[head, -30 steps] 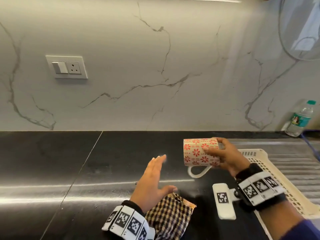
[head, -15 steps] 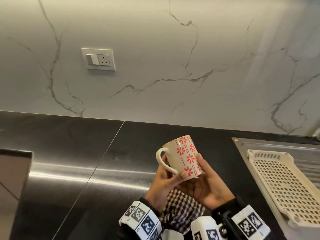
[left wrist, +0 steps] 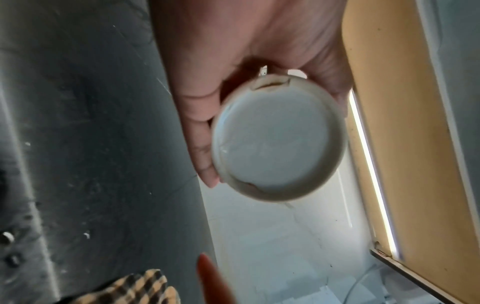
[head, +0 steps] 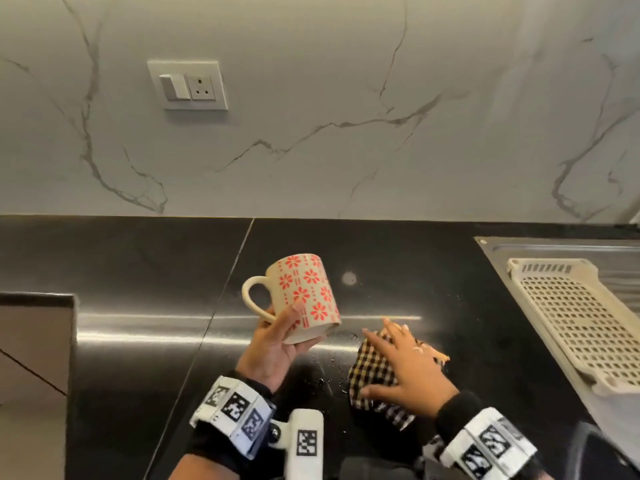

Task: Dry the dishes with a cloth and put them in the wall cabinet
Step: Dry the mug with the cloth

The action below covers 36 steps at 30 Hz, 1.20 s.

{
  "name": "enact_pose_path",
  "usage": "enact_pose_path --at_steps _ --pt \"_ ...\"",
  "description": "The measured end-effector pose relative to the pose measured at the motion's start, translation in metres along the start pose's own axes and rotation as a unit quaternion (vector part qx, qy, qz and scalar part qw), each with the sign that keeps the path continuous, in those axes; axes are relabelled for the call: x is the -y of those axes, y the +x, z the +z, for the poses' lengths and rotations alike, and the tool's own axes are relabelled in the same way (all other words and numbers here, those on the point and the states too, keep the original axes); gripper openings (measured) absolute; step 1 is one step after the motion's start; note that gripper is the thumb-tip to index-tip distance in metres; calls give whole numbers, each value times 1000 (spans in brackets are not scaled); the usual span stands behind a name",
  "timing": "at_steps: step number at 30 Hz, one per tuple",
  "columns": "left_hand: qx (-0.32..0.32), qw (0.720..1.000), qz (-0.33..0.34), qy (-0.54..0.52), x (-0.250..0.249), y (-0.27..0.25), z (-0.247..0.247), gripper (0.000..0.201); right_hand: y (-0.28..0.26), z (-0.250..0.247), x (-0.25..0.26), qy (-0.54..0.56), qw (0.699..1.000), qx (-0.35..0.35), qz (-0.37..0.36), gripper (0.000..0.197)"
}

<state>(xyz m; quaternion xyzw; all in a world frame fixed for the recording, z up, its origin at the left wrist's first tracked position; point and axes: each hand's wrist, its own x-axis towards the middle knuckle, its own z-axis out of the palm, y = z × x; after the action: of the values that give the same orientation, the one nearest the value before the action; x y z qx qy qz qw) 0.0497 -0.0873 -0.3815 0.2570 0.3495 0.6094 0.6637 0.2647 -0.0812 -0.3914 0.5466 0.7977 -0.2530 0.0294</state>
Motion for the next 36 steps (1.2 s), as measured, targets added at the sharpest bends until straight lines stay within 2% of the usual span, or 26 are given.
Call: enact_pose_path --at_steps 2,6,8,11,13,16,18,20,21,22,24,26,28,30,33,36 --pt "17 1000 -13 12 -2 0 -10 110 4 13 10 -76 995 41 54 100" --pt "53 997 -54 20 -5 0 -21 116 14 23 20 -91 983 70 141 98" --pt "69 994 -74 28 -8 0 -23 113 19 25 21 -87 980 80 162 88" --pt "87 991 -91 36 -10 0 -24 114 23 20 20 -91 984 21 149 62" --pt "94 990 -103 35 -10 1 -25 115 20 12 18 -74 985 -33 151 55" --pt "95 988 -118 44 -10 3 -26 117 11 -7 12 77 970 -121 195 58" --pt "96 986 -126 60 -10 3 -25 116 2 -21 14 238 932 -231 147 61" --pt "101 983 -129 83 -10 4 -22 110 -9 -30 34 342 881 -325 34 65" --pt "101 982 -128 95 -9 5 -18 107 -15 -31 50 341 874 -346 -28 63" --pt "100 982 -124 98 -8 5 -14 107 -18 -27 67 312 879 -353 -79 59" --pt "109 984 -124 62 -7 4 -6 105 -16 -8 94 203 904 -348 -141 54" --pt "132 983 -129 6 -8 0 1 96 -9 15 108 60 915 -370 -147 50" --pt "150 980 -127 -17 -6 -4 4 86 -3 23 111 -6 902 -420 -102 46" --pt "178 975 -127 -43 0 -7 5 80 1 19 113 -21 885 -460 -70 44" --pt "181 973 -128 -70 7 -11 8 93 3 12 111 -27 873 -483 -67 51" --pt "184 976 -98 -65 9 -10 9 98 4 7 108 26 868 -490 -69 49"
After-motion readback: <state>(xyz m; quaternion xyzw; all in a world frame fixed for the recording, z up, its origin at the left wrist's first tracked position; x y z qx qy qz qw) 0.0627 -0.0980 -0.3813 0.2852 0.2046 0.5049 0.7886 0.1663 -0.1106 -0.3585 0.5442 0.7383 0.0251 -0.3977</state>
